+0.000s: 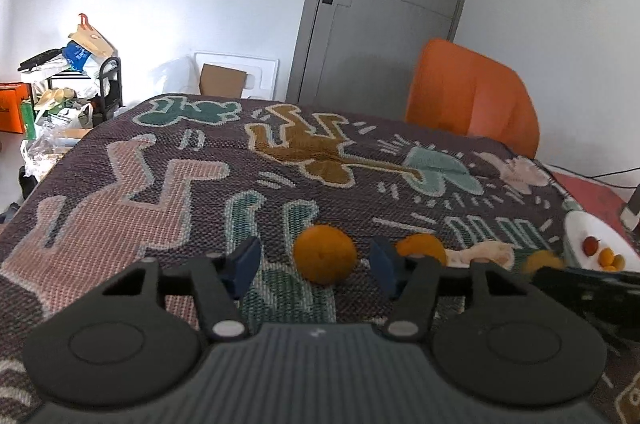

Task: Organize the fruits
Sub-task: 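Grasp a large orange with the left gripper while the right grasps the small yellow fruit, then carry both fruits to the white plate and open both grippers over it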

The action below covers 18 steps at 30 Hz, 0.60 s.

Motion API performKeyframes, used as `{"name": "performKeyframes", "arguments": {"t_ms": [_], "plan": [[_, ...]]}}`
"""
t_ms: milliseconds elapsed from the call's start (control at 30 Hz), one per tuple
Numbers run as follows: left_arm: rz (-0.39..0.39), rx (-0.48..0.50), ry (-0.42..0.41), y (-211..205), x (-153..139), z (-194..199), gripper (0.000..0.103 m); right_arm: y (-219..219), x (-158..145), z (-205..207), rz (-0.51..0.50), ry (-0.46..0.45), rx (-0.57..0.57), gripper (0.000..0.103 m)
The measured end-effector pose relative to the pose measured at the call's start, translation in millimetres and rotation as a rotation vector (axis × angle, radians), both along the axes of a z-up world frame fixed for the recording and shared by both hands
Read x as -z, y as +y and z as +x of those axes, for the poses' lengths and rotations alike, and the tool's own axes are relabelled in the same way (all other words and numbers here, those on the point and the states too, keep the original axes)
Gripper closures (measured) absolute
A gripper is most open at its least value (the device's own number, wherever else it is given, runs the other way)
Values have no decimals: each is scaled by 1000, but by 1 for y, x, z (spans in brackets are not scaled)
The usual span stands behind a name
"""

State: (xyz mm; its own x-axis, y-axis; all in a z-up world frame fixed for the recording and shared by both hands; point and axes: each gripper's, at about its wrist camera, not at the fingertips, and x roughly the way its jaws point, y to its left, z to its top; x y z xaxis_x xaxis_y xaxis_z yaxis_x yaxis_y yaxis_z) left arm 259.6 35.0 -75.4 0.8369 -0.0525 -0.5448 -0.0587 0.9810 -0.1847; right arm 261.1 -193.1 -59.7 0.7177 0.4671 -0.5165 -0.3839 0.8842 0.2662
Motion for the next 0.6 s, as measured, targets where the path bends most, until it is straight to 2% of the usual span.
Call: {"name": "performKeyframes", "arguments": {"t_ms": [133, 233, 600], "plan": [[-16, 12, 8, -1, 6, 8, 69, -9, -5, -6, 13, -13, 18, 80], [3, -1, -5, -5, 4, 6, 70, -15, -8, -12, 17, -23, 29, 80], [-17, 31, -77, -24, -21, -21, 70, -44, -8, -26, 51, -33, 86, 80]]}}
